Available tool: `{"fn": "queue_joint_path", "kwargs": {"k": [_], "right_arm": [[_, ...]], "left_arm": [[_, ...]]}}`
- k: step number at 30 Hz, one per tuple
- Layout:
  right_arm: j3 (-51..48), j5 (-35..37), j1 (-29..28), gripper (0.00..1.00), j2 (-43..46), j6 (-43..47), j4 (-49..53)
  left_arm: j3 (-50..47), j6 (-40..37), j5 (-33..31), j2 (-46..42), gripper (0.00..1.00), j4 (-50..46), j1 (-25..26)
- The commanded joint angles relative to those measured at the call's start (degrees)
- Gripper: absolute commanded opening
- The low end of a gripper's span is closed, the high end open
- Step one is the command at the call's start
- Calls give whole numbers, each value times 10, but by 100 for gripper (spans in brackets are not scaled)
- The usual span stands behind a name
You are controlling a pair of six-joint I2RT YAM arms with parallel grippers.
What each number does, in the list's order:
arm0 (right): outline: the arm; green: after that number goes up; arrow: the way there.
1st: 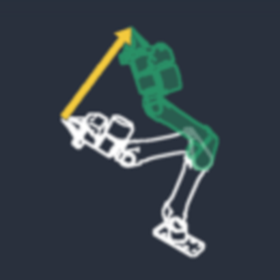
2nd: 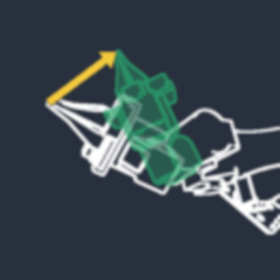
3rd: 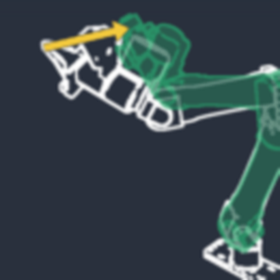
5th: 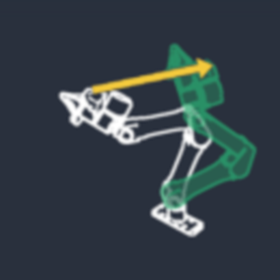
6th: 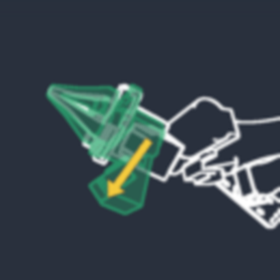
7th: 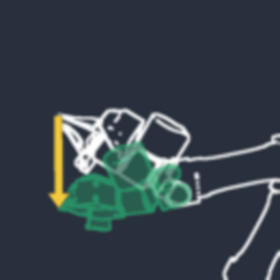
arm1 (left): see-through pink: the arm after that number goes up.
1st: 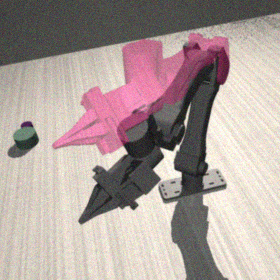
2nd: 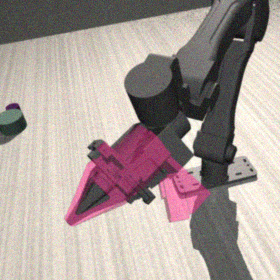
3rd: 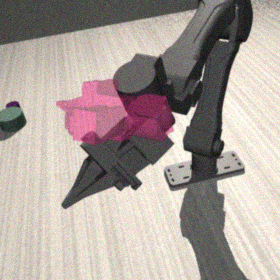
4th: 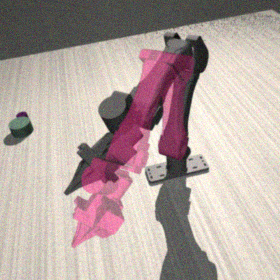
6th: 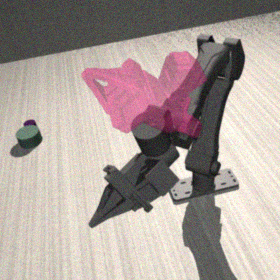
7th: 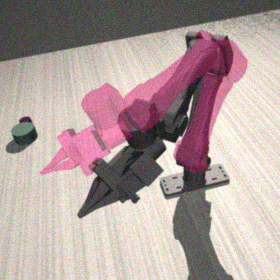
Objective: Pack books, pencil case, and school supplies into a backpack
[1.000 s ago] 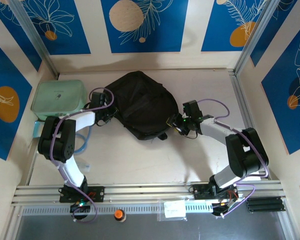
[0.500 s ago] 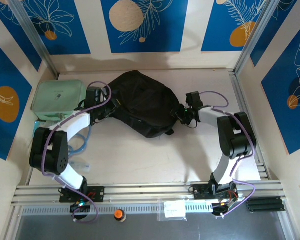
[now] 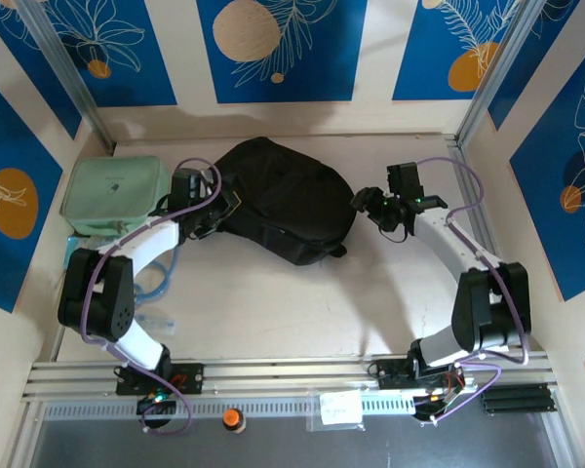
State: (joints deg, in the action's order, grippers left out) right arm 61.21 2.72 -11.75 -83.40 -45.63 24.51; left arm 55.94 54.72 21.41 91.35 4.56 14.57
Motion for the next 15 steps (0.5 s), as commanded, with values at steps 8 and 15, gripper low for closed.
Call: {"fn": "queue_joint_path", "kwargs": {"k": [8, 15], "right_arm": [[38, -43, -180, 60, 15, -170, 51], [38, -10, -253, 61, -32, -271, 2]], "left_arm": [[7, 9, -68, 1, 0, 58, 65], [-20, 21, -69, 7, 0, 101, 83]]}}
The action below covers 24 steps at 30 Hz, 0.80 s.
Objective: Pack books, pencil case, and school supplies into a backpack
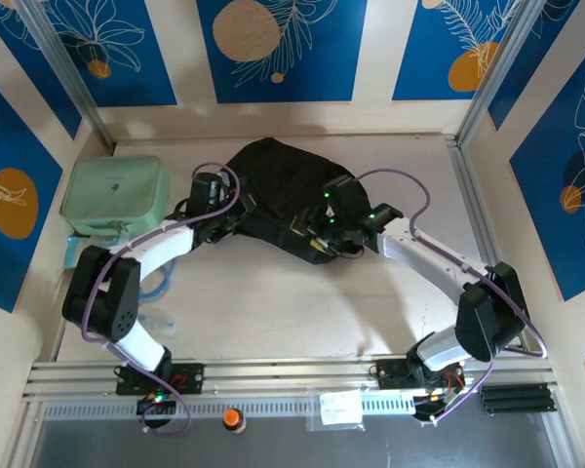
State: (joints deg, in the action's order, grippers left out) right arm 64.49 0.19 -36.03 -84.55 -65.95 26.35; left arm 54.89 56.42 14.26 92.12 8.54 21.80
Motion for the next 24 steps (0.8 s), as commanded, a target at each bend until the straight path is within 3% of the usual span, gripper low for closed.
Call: {"fn": "queue_joint_path", "kwargs": {"k": [1, 5, 18, 24], "right_arm": [[10, 22, -15, 61, -29, -76, -18], [32, 54, -25, 63, -69, -97, -19], [92, 50, -25, 72, -158, -106, -28], [81, 51, -24, 61, -166, -103, -22]], "left_arm": [[-14, 5, 5, -1, 0, 67, 12], [-22, 3, 11, -6, 0, 74, 14], [-25, -9, 35, -13, 0, 72, 16], [-19, -14, 36, -13, 0, 68, 16]]}}
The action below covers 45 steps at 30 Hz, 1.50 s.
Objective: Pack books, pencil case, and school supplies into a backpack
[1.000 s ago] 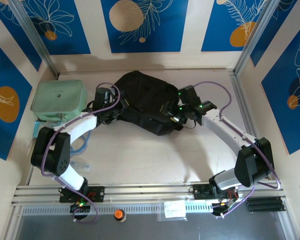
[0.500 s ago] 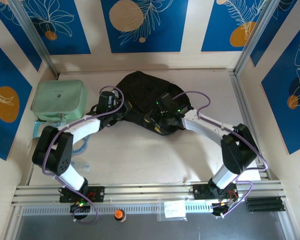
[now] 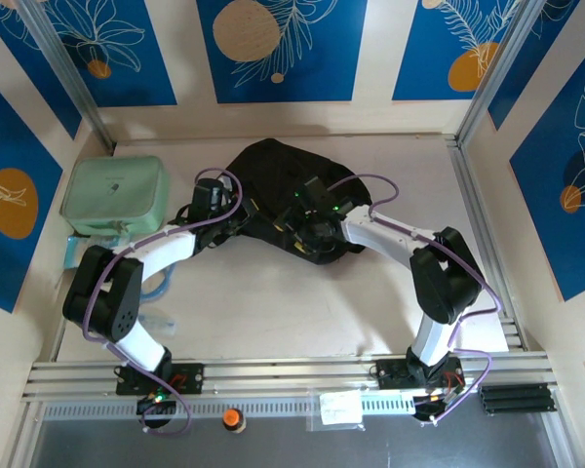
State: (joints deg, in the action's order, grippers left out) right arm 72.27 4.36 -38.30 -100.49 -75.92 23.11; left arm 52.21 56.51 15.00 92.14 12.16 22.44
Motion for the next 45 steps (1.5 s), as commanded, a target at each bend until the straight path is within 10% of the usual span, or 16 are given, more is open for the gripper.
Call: {"fn": "queue_joint_path", "kwargs": {"k": [1, 15, 45], "right_arm": [[-1, 8, -1, 59, -5, 1, 10], [-40, 33, -2, 32, 40, 66, 35], [82, 196, -66, 37, -18, 139, 158]], "left_arm": [[9, -16, 27, -12, 0, 29, 9], [26, -18, 21, -6, 0, 16, 9], [35, -22, 36, -1, 0, 10, 10]]}}
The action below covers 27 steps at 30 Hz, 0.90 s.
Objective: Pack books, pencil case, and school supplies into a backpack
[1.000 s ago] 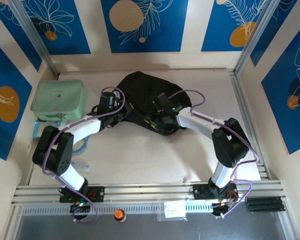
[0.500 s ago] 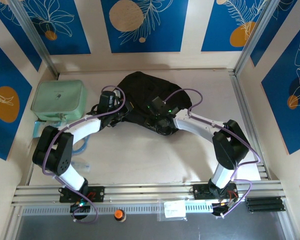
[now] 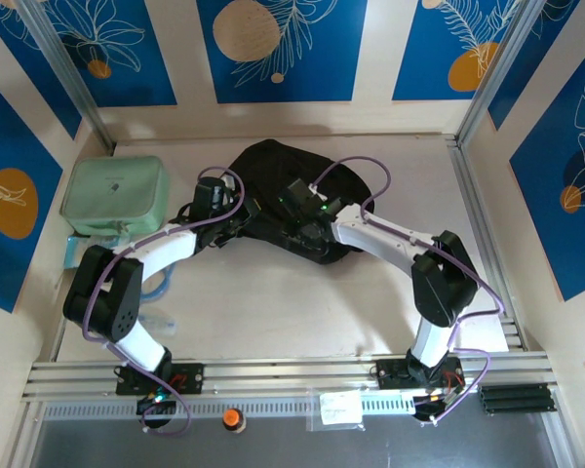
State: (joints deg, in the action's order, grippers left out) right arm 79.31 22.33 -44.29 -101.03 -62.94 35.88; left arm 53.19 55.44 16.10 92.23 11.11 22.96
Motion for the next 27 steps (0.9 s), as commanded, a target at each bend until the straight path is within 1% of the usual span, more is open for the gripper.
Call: {"fn": "queue_joint_path", "kwargs": {"k": [1, 13, 22, 24, 26, 27], "right_arm": [[12, 18, -7, 37, -13, 9, 32], [13, 27, -10, 37, -17, 2, 52], [21, -5, 2, 40, -33, 20, 19], [24, -4, 4, 36, -35, 21, 19], [22, 1, 4, 29, -32, 22, 21], [20, 5, 4, 22, -29, 23, 22]], "left_arm": [[25, -11, 24, -2, 0, 20, 4], [33, -15, 23, 2, 0, 15, 4], [38, -15, 25, 3, 0, 10, 4], [38, -17, 24, 3, 0, 8, 4], [39, -18, 22, 4, 0, 7, 5], [38, -18, 21, 4, 0, 5, 4]]}}
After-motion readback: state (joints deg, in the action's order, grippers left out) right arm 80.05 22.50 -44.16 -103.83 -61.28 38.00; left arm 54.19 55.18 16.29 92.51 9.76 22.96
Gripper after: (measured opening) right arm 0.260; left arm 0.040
